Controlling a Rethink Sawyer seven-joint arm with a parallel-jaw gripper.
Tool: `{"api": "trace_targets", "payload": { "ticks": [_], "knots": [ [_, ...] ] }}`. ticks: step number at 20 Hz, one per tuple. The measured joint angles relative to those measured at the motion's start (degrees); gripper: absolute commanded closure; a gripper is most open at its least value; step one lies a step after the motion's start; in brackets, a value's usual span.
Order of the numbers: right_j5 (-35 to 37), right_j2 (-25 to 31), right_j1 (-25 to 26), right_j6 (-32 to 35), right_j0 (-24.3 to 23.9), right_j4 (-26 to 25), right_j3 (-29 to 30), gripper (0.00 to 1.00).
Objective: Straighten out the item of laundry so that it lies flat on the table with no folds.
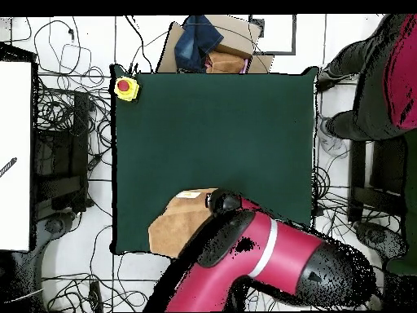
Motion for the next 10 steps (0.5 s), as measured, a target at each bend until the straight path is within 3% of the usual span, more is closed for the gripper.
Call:
{"api": "trace_targets", "payload": {
  "ticks": [10],
  "knots": [
    [4.06, -2.70, 0.60, 0.01, 3.82, 0.00, -3.06, 0.00]
  ]
}}
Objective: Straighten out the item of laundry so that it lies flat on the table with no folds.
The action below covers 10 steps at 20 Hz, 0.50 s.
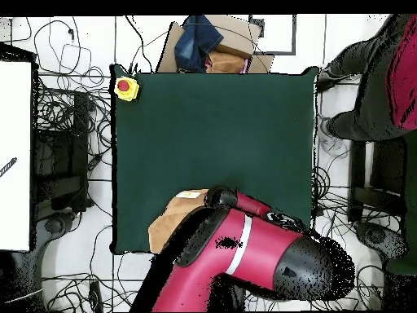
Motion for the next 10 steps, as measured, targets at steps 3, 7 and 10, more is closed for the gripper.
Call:
{"api": "trace_targets", "payload": {
  "ticks": [3, 7, 10],
  "knots": [
    [1.62, -0.19, 0.17, 0.00, 0.16, 0.01, -0.82, 0.00],
    [3.86, -1.30, 0.54, 0.37, 1.76, 0.04, -2.39, 0.00],
    [4.88, -2.08, 0.81, 0.69, 2.66, 0.01, -3.20, 1.00]
  ]
}}
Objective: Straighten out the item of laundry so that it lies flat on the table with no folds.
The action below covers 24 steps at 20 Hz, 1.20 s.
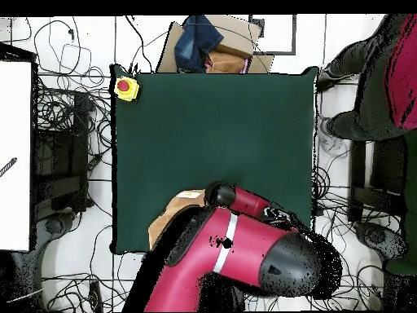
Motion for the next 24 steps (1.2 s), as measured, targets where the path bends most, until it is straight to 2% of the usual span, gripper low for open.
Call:
{"api": "trace_targets", "payload": {
  "ticks": [24],
  "knots": [
    [5.52, -1.75, 1.07, 2.03, 2.20, 0.02, -3.60, 1.00]
  ]
}}
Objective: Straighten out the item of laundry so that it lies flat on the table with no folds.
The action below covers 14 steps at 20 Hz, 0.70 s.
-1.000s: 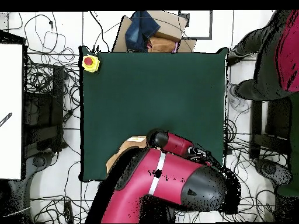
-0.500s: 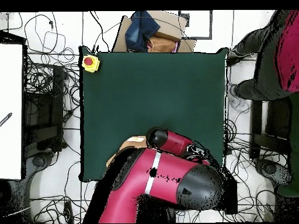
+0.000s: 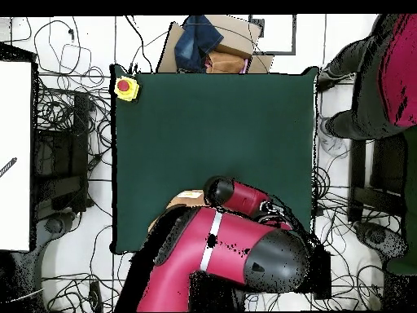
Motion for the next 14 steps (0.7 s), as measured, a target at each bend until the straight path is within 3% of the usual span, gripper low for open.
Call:
{"api": "trace_targets", "payload": {
  "ticks": [9, 14],
  "knots": [
    [2.21, 1.22, -0.51, -0.01, -3.72, -0.61, -0.05, 1.00],
    [2.77, 1.16, -3.35, -0.01, -6.86, -2.84, 2.96, 1.00]
  ]
}}
